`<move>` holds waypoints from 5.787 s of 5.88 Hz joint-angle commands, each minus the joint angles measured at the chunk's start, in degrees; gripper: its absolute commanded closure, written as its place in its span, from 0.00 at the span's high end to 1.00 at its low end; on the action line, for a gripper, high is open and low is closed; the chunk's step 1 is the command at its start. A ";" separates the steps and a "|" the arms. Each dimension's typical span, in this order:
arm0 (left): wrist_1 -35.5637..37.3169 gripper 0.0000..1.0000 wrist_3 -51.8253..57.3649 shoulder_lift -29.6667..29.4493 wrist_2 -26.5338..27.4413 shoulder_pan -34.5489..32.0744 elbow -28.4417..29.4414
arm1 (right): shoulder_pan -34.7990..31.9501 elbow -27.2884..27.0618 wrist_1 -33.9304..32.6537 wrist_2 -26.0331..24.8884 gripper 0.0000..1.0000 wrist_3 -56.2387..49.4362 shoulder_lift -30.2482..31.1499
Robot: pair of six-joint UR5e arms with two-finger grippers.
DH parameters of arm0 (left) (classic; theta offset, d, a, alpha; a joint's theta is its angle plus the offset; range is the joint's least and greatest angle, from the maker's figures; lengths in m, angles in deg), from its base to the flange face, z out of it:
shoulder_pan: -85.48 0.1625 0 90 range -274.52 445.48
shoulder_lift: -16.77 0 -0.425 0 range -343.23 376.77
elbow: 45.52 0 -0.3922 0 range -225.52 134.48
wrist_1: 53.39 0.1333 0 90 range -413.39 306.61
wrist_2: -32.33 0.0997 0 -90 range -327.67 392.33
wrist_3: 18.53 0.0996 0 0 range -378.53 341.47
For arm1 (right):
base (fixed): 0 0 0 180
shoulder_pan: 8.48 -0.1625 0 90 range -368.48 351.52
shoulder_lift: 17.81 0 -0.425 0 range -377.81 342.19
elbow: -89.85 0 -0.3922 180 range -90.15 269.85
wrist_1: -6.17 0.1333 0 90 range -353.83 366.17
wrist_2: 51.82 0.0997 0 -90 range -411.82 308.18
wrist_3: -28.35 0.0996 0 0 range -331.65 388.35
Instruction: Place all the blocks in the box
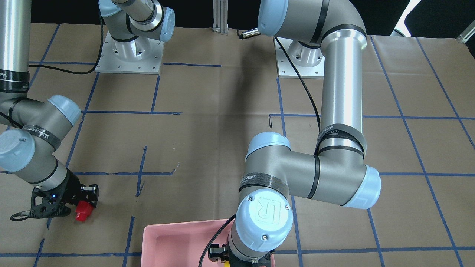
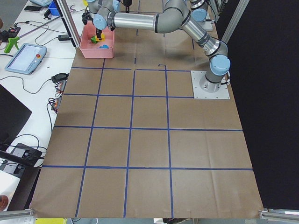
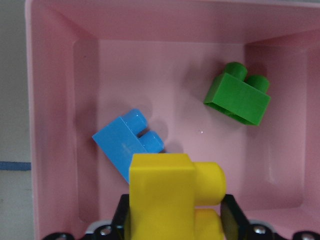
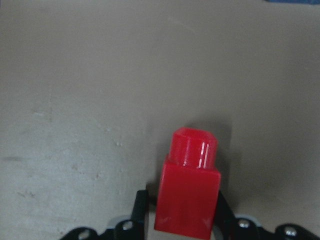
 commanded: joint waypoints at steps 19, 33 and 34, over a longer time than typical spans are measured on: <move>-8.76 1.00 28.21 52.04 3.36 13.12 -45.70 | -19.80 29.82 7.94 5.45 1.00 -0.23 -3.74; -9.99 1.00 18.54 52.30 2.59 12.60 -45.52 | -13.72 2.03 40.64 -8.00 1.00 24.46 38.42; -9.99 1.00 18.54 52.21 2.59 12.60 -45.52 | -13.72 2.04 40.73 -7.65 1.00 24.81 37.98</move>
